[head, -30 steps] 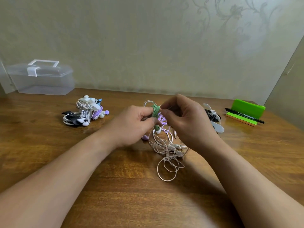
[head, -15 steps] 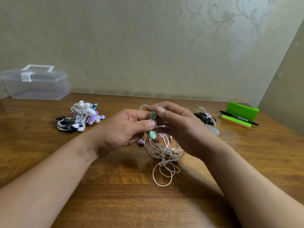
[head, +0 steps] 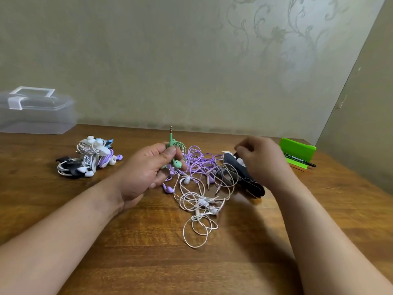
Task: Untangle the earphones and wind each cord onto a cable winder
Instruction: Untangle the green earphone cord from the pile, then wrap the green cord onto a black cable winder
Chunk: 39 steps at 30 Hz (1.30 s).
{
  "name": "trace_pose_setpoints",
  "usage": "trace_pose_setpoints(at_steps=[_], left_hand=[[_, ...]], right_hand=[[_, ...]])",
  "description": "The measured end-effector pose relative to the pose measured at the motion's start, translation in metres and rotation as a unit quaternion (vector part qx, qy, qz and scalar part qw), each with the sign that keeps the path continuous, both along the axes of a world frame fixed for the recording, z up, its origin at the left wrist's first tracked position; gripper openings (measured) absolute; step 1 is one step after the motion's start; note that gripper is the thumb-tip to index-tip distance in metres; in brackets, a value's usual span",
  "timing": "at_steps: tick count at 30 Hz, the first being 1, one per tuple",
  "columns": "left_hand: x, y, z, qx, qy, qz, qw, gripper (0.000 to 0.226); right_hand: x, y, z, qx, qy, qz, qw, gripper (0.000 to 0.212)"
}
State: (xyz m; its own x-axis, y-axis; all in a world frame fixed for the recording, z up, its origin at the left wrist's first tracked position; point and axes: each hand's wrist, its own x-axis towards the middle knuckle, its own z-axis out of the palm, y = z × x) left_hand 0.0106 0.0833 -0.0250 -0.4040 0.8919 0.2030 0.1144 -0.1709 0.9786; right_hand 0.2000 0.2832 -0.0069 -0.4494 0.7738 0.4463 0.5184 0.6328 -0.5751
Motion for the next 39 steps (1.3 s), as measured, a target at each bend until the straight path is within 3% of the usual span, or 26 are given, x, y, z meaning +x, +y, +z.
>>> trace_pose_setpoints(at_steps=[5,11,17,20,22,26,29,33,39], left_hand=[[-0.001,0.001,-0.003,-0.006,0.004,-0.02,1.0,0.028],[-0.001,0.004,-0.008,-0.019,-0.001,-0.049,0.999,0.028],[-0.005,0.002,-0.005,0.006,-0.017,-0.044,0.999,0.027],[-0.007,0.002,-0.006,0.004,-0.021,-0.037,0.999,0.027],[-0.006,0.002,-0.004,0.003,-0.026,-0.04,0.999,0.028],[-0.002,0.0,0.001,0.021,-0.073,-0.052,0.996,0.022],[-0.004,-0.003,0.006,0.046,-0.136,-0.1,0.984,0.021],[-0.005,-0.005,0.01,0.042,-0.155,-0.135,0.978,0.026],[-0.006,-0.004,0.008,0.039,-0.126,-0.071,0.989,0.029]], right_hand=[[-0.001,0.002,-0.009,0.052,-0.2,-0.052,0.977,0.029],[-0.004,-0.003,-0.009,0.05,-0.281,-0.09,0.954,0.032],[-0.001,-0.004,-0.006,0.058,-0.221,-0.09,0.969,0.026],[0.0,-0.006,-0.004,0.036,-0.129,-0.086,0.987,0.011],[-0.001,-0.009,-0.002,0.011,-0.053,-0.066,0.996,0.011],[-0.002,-0.026,0.006,-0.046,0.064,0.044,0.996,0.022],[-0.007,-0.044,0.007,-0.152,0.12,0.181,0.964,0.034],[-0.016,-0.055,0.003,-0.197,0.092,0.261,0.94,0.027],[-0.017,-0.073,0.004,-0.274,0.071,0.291,0.914,0.011]])
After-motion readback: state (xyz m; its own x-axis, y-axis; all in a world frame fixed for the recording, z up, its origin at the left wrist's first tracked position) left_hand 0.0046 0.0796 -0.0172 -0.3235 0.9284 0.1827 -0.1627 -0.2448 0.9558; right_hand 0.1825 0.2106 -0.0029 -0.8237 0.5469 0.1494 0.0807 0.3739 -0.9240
